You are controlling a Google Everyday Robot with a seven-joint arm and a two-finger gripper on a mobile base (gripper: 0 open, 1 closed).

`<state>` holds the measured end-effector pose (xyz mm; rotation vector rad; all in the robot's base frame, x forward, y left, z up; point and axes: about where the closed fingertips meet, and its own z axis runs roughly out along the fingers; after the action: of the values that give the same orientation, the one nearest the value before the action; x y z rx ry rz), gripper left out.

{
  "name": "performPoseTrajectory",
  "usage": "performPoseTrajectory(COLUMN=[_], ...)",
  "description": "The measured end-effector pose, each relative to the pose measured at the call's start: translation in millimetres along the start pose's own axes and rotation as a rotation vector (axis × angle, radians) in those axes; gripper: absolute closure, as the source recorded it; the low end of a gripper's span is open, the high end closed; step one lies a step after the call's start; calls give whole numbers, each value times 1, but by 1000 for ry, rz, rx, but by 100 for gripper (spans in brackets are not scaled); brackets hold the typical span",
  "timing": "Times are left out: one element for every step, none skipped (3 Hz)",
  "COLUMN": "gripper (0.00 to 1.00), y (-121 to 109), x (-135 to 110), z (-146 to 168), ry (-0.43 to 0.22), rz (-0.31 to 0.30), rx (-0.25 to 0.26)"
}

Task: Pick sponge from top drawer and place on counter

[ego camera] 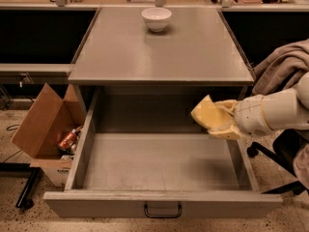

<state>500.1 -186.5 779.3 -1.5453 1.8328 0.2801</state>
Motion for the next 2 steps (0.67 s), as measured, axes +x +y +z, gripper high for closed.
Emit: performPoseTrajectory(gripper=[100, 100], y=[-20, -61], x=[-18, -51], z=[-6, -12], ry=[18, 1], rz=[-61, -152], rx=[31, 82])
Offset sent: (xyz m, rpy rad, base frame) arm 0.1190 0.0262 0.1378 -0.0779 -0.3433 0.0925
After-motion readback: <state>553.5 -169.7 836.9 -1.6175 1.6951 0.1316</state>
